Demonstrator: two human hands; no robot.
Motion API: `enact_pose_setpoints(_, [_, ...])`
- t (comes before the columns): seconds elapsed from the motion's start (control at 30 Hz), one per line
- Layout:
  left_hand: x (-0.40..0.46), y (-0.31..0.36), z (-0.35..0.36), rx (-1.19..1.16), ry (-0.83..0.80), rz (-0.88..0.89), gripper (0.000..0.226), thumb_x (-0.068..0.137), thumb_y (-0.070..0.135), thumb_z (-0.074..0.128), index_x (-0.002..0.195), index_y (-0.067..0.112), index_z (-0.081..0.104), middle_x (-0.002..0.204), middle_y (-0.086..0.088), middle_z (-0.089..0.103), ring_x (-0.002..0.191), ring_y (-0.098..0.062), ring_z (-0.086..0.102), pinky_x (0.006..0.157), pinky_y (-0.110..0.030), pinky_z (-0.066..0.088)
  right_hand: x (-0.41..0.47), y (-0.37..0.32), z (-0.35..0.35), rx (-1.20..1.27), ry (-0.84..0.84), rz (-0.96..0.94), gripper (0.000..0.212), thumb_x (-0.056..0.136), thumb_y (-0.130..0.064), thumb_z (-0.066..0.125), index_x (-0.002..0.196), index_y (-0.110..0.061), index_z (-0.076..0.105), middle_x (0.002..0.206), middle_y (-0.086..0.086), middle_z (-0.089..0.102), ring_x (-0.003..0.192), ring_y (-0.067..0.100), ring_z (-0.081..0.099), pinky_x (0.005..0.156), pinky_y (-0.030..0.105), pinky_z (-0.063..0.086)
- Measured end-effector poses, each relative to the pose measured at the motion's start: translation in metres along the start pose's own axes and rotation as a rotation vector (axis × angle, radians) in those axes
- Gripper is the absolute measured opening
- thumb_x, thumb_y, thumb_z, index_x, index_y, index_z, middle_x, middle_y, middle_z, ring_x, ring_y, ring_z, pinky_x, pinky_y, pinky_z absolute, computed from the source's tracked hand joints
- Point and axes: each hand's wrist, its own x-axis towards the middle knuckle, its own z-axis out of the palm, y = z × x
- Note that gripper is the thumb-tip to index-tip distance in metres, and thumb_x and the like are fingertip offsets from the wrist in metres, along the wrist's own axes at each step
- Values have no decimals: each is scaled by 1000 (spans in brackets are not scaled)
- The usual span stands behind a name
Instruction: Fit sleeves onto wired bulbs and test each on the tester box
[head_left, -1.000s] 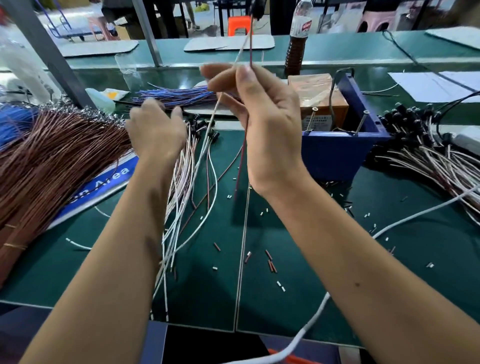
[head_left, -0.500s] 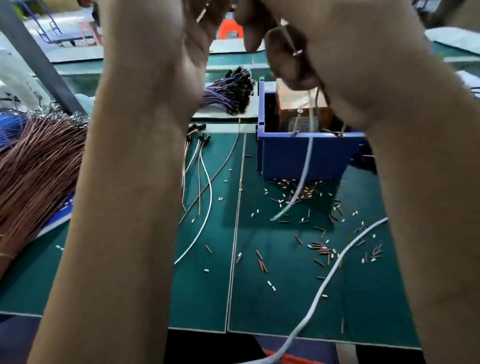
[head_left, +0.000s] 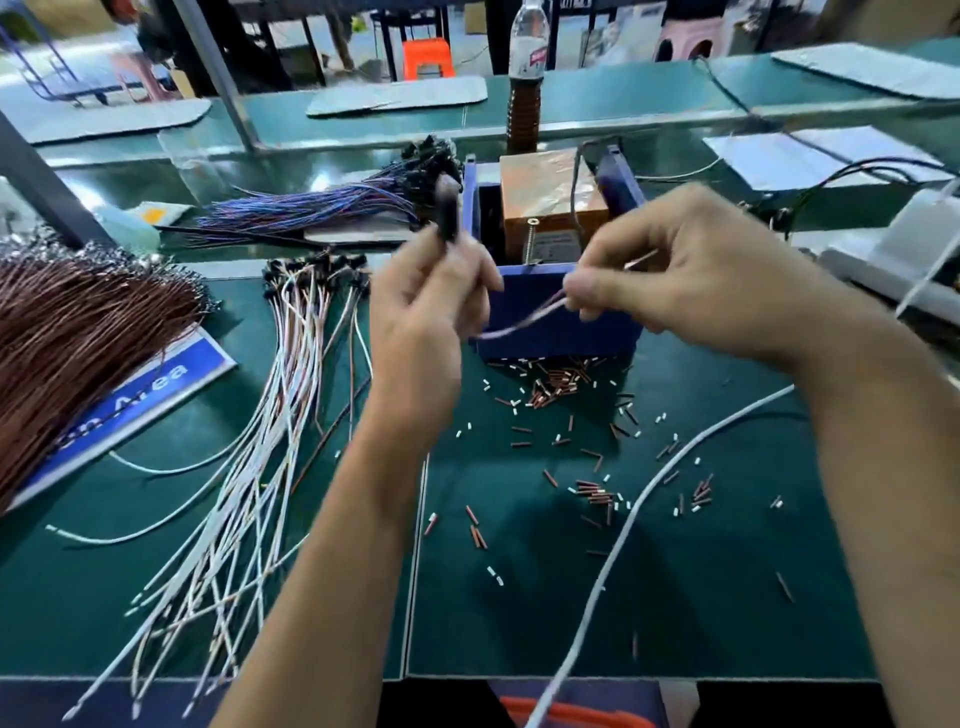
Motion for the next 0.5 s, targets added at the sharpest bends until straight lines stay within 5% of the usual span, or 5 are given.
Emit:
enact_pose_setpoints(0.13, [-27, -31, 17, 469, -267, 66, 22, 101, 8, 46, 80, 3, 51, 69, -3, 51, 62, -22, 45, 57, -39, 37, -8, 24, 22, -44, -72, 55, 17, 94, -27, 76, 81, -16, 80, 69, 0, 72, 67, 25, 64, 66, 44, 54])
enact_pose_setpoints(0.2, [-25, -35, 20, 607, -342, 119, 16, 99, 6, 46, 83, 4, 48, 78, -2, 49, 70, -21, 46, 62, -37, 38, -14, 39, 28, -9, -31, 61, 17, 94, -28, 77, 84, -14, 80, 73, 4, 73, 73, 29, 66, 70, 49, 53])
enact_pose_setpoints(0.33, [-27, -47, 23, 684, -391, 148, 11, 103, 12, 47, 94, 9, 53, 90, 1, 51, 79, -20, 49, 69, -31, 37, -23, 53, 34, 55, 81, 39, 6, 91, -18, 81, 85, -18, 81, 76, -7, 76, 74, 11, 72, 73, 37, 57])
enact_pose_setpoints(0.5, [-31, -56, 17, 670, -418, 48, 15, 106, 19, 47, 92, 15, 53, 73, 6, 61, 65, -16, 54, 61, -42, 43, -28, 59, 48, 85, 141, 3, 4, 90, -11, 81, 87, -14, 82, 80, -8, 78, 78, 7, 74, 76, 25, 58])
